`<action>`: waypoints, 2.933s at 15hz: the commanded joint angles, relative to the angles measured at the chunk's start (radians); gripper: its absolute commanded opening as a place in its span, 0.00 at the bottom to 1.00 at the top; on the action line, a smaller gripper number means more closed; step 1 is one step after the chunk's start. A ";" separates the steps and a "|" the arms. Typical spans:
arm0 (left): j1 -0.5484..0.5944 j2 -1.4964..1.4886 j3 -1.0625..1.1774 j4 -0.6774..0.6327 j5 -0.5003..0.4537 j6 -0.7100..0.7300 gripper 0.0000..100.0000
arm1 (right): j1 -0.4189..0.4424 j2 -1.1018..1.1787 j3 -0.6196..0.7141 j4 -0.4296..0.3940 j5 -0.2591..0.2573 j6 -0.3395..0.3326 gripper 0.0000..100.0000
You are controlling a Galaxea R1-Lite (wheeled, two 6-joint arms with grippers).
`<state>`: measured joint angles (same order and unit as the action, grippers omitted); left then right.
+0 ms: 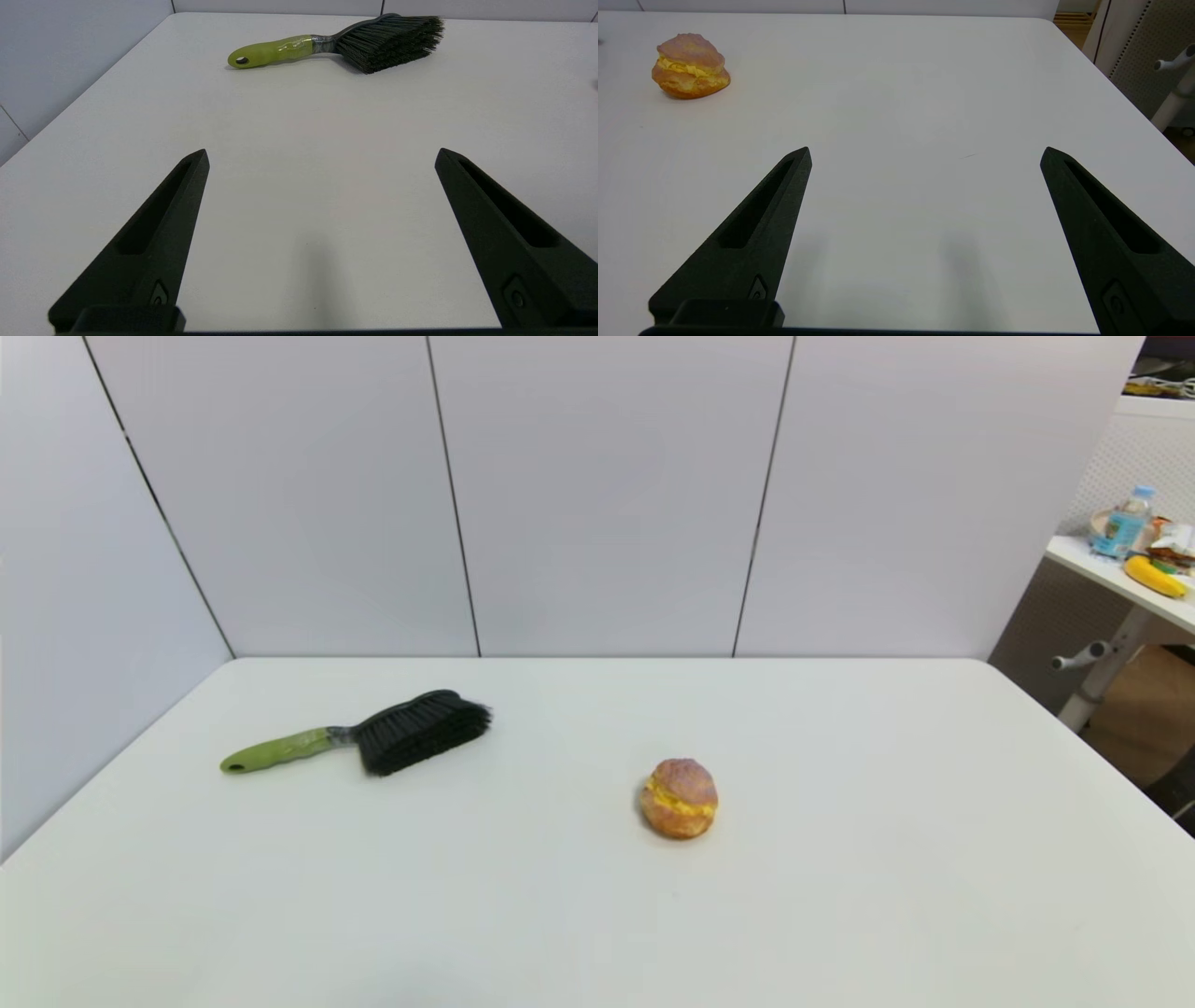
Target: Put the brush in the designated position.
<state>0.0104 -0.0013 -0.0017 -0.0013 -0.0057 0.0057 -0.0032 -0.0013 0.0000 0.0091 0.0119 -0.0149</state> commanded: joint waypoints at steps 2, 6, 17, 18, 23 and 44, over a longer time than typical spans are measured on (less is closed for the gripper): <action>0.000 0.001 0.000 0.000 0.000 0.000 1.00 | 0.000 0.001 0.002 0.000 0.000 0.000 1.00; 0.000 0.001 0.000 0.000 0.000 0.000 1.00 | 0.000 0.001 0.002 0.000 0.000 0.000 1.00; 0.000 0.001 0.000 0.000 0.000 0.000 1.00 | 0.000 0.001 0.002 0.000 0.000 0.000 1.00; 0.000 0.001 0.000 0.000 0.000 0.000 1.00 | 0.000 0.001 0.002 0.000 0.000 0.000 1.00; 0.000 0.001 0.000 0.000 0.000 0.000 1.00 | 0.000 0.001 0.002 0.000 0.000 0.000 1.00; 0.029 0.509 -0.867 0.397 -0.003 0.149 1.00 | 0.000 0.001 0.002 0.000 0.000 0.000 1.00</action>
<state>0.0249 0.3087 -0.6119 0.1802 -0.0091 0.1004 -0.0032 -0.0013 0.0000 0.0091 0.0115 -0.0149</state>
